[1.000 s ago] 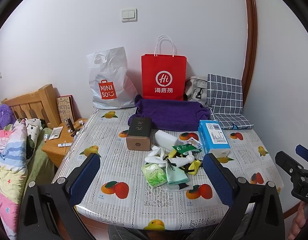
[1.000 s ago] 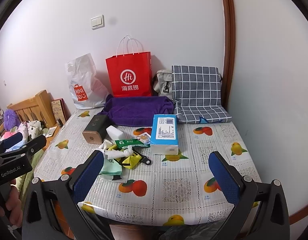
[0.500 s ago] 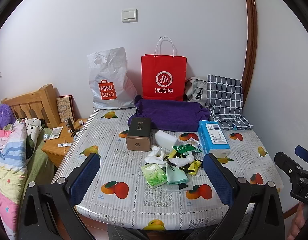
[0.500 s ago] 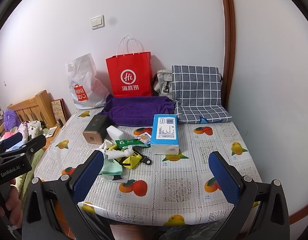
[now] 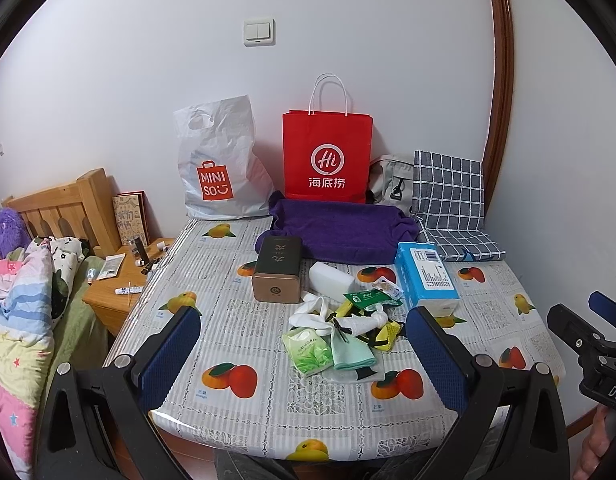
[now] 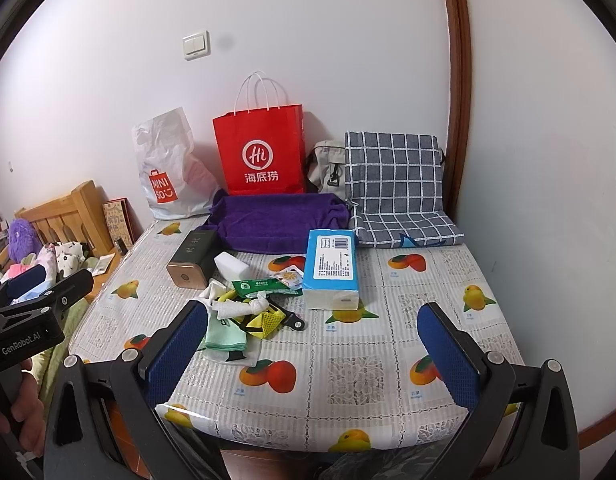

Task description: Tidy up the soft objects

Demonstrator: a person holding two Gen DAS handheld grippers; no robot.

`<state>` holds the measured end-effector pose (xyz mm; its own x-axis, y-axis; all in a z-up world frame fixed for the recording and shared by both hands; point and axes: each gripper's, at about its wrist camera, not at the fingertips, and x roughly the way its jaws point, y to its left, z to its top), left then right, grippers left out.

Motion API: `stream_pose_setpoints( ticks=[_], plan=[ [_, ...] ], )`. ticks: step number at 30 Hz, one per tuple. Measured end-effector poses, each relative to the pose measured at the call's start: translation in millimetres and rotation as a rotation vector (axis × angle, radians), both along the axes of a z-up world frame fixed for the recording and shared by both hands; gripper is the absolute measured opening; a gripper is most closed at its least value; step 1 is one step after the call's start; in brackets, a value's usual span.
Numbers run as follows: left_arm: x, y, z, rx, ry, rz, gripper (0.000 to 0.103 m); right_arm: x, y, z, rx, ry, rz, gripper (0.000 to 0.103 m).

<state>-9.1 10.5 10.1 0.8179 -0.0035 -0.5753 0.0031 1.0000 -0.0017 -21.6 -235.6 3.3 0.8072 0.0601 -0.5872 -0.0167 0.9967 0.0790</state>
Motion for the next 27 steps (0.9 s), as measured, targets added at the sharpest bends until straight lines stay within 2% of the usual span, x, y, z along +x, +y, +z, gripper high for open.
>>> stream_pose_setpoints(
  ticks=[27],
  plan=[
    [0.9, -0.7, 4.8, -0.006, 0.0, -0.004, 0.103, 1.2, 3.0, -1.2, -0.012, 0.0, 0.011, 0.103]
  ],
)
